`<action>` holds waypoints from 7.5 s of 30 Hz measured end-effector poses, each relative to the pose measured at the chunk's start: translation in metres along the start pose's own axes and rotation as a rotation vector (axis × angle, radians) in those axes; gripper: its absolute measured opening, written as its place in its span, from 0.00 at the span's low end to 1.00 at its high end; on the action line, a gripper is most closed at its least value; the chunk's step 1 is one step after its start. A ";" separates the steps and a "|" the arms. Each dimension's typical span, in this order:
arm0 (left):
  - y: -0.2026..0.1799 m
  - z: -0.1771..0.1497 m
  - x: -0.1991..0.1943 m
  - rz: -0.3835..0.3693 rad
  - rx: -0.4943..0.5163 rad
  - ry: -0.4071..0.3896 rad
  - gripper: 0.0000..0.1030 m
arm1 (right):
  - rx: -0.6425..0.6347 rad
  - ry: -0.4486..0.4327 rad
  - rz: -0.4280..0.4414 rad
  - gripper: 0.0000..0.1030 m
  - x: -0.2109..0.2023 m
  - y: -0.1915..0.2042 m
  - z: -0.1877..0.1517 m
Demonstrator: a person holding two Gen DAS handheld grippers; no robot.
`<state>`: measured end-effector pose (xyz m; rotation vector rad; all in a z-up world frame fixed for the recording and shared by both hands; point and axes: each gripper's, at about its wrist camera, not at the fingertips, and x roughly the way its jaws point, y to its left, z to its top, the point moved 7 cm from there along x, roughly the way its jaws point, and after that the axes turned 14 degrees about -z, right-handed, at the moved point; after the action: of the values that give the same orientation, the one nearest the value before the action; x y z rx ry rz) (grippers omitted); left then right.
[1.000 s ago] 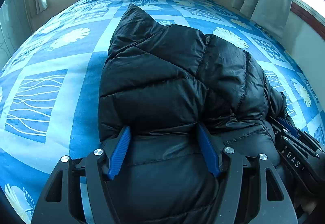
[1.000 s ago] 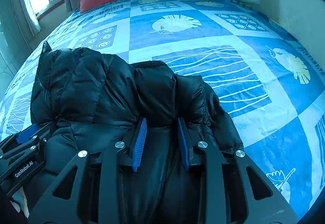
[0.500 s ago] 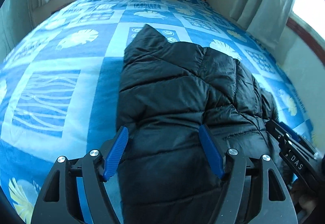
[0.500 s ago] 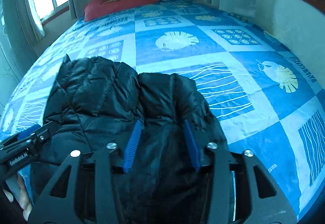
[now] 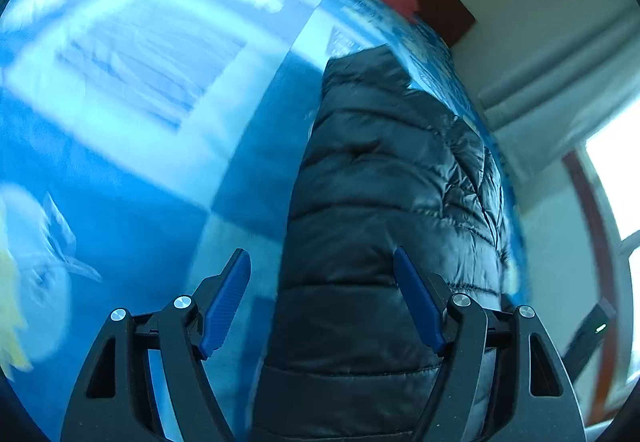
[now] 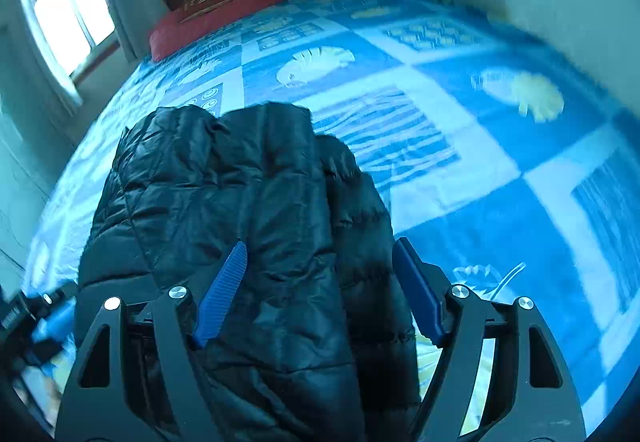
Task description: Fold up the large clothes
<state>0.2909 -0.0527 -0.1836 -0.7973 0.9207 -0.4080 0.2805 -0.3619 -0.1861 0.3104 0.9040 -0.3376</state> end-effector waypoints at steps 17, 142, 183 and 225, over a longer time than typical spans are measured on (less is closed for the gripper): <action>-0.002 -0.015 0.039 -0.242 -0.212 0.073 0.82 | 0.218 0.146 0.344 0.54 0.043 -0.005 -0.021; 0.033 0.023 -0.088 0.205 0.274 -0.112 0.79 | 0.015 -0.022 0.126 0.64 -0.052 0.053 -0.045; -0.054 -0.063 -0.174 0.358 0.581 -0.231 0.83 | -0.269 -0.265 -0.028 0.78 -0.190 0.068 -0.113; -0.054 -0.070 -0.173 0.346 0.578 -0.216 0.83 | -0.277 -0.277 -0.020 0.78 -0.195 0.073 -0.117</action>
<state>0.1365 -0.0103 -0.0732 -0.1424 0.6694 -0.2562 0.1155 -0.2192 -0.0882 -0.0027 0.6702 -0.2617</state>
